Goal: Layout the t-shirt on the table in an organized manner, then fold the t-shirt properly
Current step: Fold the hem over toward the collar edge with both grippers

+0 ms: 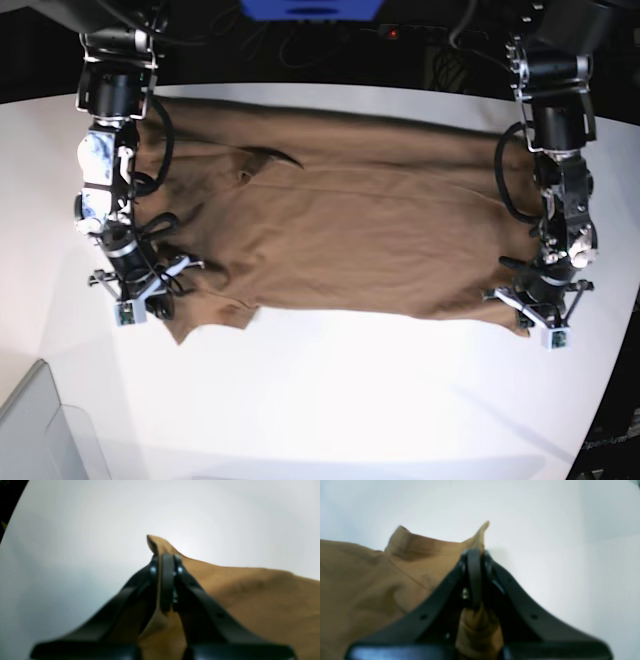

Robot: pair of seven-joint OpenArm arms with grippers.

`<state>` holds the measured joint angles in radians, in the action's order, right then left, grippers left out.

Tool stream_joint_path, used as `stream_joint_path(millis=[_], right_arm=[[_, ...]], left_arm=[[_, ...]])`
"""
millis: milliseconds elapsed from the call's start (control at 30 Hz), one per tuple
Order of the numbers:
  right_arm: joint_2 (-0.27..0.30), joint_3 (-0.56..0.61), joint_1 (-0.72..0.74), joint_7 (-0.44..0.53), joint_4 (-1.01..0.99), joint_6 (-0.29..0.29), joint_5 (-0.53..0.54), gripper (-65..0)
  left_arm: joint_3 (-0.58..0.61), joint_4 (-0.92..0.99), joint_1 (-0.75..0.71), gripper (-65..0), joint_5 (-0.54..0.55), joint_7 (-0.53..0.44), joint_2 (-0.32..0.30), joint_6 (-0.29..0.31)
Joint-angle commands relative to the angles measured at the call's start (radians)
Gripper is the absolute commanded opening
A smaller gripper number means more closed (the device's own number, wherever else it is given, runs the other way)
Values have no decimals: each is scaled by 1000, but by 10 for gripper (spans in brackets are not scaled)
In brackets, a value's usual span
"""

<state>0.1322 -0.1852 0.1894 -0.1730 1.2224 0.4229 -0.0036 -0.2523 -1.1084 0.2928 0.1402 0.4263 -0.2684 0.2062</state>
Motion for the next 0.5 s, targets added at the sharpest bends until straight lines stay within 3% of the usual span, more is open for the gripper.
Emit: stream_joint_path(millis=[0,133,267,467], right_arm=[[10,-4,3,23,53,3,9,-650],[4,-6,-89,22,196,0,11,-650],[-44,-67,-166,22,319,3,11,-650],[-81,-141,-282,22,429,18,11,-650]], left_arm=[[-26,-31,9,-649,26,-17,-16,-1],[-114,-82,-48,-649,154,-17,-19,-1],[-144,-126,-111,-649,238,-17,-25,-1],[-147,-255,-240,-649,283,-17,-27,-1]])
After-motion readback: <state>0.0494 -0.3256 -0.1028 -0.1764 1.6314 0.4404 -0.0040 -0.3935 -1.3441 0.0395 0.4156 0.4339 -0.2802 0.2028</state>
